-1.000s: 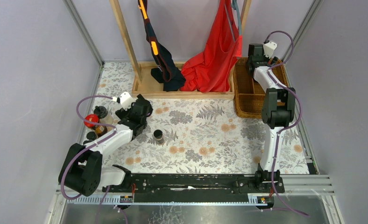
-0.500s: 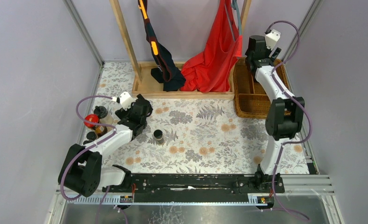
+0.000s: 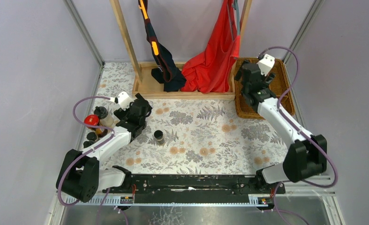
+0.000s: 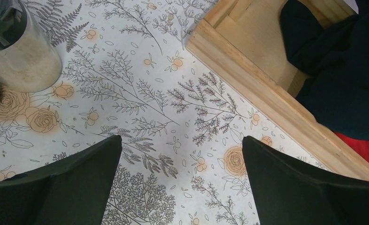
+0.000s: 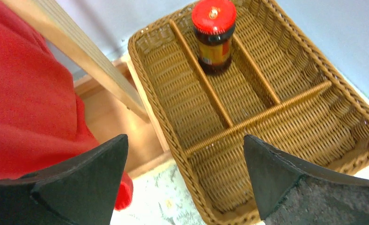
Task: Organize the condiment bottles
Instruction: Move the bottle to the center of the board.
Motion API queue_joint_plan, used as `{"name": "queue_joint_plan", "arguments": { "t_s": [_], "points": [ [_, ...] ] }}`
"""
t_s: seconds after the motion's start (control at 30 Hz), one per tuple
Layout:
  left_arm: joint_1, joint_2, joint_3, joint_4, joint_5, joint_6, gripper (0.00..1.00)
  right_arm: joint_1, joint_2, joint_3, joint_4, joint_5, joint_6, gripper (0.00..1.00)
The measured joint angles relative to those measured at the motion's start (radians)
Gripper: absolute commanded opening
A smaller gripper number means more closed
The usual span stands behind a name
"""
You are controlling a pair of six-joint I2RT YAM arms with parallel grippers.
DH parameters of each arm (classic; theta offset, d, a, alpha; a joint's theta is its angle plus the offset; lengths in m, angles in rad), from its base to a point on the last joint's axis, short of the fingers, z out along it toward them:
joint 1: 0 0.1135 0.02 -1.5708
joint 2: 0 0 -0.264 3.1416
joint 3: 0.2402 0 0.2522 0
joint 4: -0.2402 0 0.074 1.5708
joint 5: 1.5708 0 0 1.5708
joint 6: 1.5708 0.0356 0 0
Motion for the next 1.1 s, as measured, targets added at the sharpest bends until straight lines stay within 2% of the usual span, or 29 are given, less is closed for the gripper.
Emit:
{"name": "queue_joint_plan", "arguments": {
  "t_s": [0.2,0.6,0.87,1.1],
  "points": [
    [-0.003,0.000,0.000,0.000,-0.008,0.019,1.00,0.051,-0.162,-0.153,-0.004,-0.021,0.028,1.00],
    [-0.050,0.031,0.000,0.000,-0.044,0.049,1.00,0.106,-0.414,-0.269,-0.019,-0.024,0.015,1.00],
    [-0.154,0.045,0.044,-0.044,-0.114,0.034,0.99,0.158,-0.499,-0.392,-0.051,-0.032,-0.010,1.00],
    [-0.278,0.001,0.075,-0.142,-0.161,-0.003,0.93,0.171,-0.545,-0.420,-0.069,-0.047,-0.048,1.00]
  ]
}}
